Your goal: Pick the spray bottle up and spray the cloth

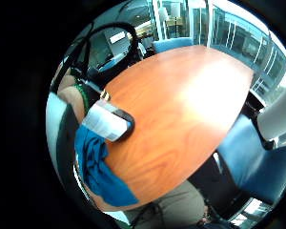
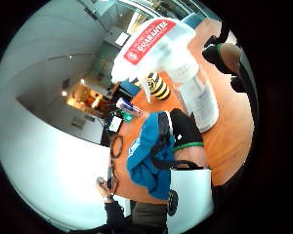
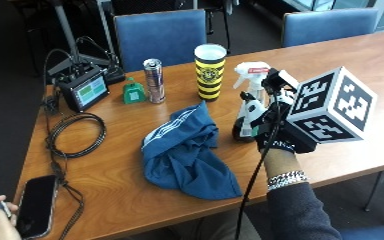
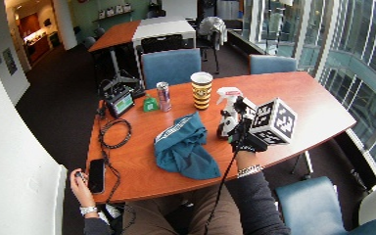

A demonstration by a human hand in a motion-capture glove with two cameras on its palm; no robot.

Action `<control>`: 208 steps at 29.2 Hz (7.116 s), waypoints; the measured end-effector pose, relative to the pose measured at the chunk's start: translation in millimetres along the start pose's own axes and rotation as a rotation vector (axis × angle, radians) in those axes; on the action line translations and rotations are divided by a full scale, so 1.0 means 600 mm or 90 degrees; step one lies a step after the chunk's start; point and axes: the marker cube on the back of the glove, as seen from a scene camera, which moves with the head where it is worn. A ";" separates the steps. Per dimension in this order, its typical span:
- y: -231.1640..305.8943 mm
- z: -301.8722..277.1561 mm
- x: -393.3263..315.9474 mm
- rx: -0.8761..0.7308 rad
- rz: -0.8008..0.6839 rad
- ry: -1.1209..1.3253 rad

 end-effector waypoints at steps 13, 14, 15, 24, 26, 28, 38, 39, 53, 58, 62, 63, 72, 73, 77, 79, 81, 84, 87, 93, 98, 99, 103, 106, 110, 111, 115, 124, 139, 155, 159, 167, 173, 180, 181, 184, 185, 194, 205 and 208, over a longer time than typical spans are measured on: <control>-0.026 0.053 0.028 -0.088 0.118 -0.320; -0.028 0.059 0.028 -0.097 0.116 -0.333; -0.030 0.064 0.028 -0.104 0.115 -0.342; -0.039 0.104 0.020 -0.132 0.082 -0.377; -0.042 0.109 0.011 -0.114 0.061 -0.373; -0.043 0.115 -0.001 -0.086 0.032 -0.366; -0.047 0.129 -0.054 0.039 -0.092 -0.366; -0.047 0.127 -0.059 0.044 -0.099 -0.375; -0.047 0.114 -0.076 0.069 -0.120 -0.437; -0.037 0.147 -0.049 0.018 -0.115 -0.417; -0.036 0.156 -0.042 -0.019 -0.134 -0.378; -0.038 0.154 -0.044 -0.022 -0.147 -0.366; -0.086 0.098 -0.085 -0.030 -0.310 -0.226; -0.087 0.094 -0.088 -0.030 -0.327 -0.207; -0.090 0.082 -0.102 -0.025 -0.406 -0.114; -0.089 0.079 -0.109 -0.019 -0.453 -0.061; -0.087 0.078 -0.115 -0.013 -0.503 0.000; -0.084 0.083 -0.119 -0.012 -0.565 0.085; -0.077 0.093 -0.120 -0.024 -0.609 0.148; -0.047 0.121 -0.126 -0.029 -0.679 0.226; -0.020 0.164 -0.125 -0.017 -0.738 0.286; -0.011 0.173 -0.124 -0.017 -0.752 0.297; 0.022 0.199 -0.108 -0.022 -0.801 0.360; 0.051 0.211 -0.093 -0.040 -0.826 0.391; 0.081 0.227 -0.084 -0.064 -0.842 0.382; 0.086 0.231 -0.083 -0.071 -0.843 0.376; 0.091 0.237 -0.077 -0.078 -0.841 0.373; 0.046 0.201 -0.111 -0.055 -0.771 0.310; 0.047 0.093 -0.290 -0.175 -0.451 -0.249; 0.142 0.190 -0.352 -0.273 -0.225 -0.547; 0.152 0.226 -0.338 -0.261 -0.183 -0.551; 0.160 0.247 -0.333 -0.229 -0.199 -0.549; 0.133 0.219 -0.342 -0.190 -0.208 -0.573; 0.099 0.192 -0.376 -0.128 -0.231 -0.603; 0.101 0.192 -0.377 -0.126 -0.230 -0.607; 0.108 0.192 -0.378 -0.122 -0.223 -0.616; 0.108 0.192 -0.377 -0.121 -0.221 -0.617; 0.124 0.214 -0.378 -0.133 -0.199 -0.617; 0.160 0.245 -0.361 -0.206 -0.128 -0.607; 0.176 0.262 -0.342 -0.246 -0.117 -0.591</control>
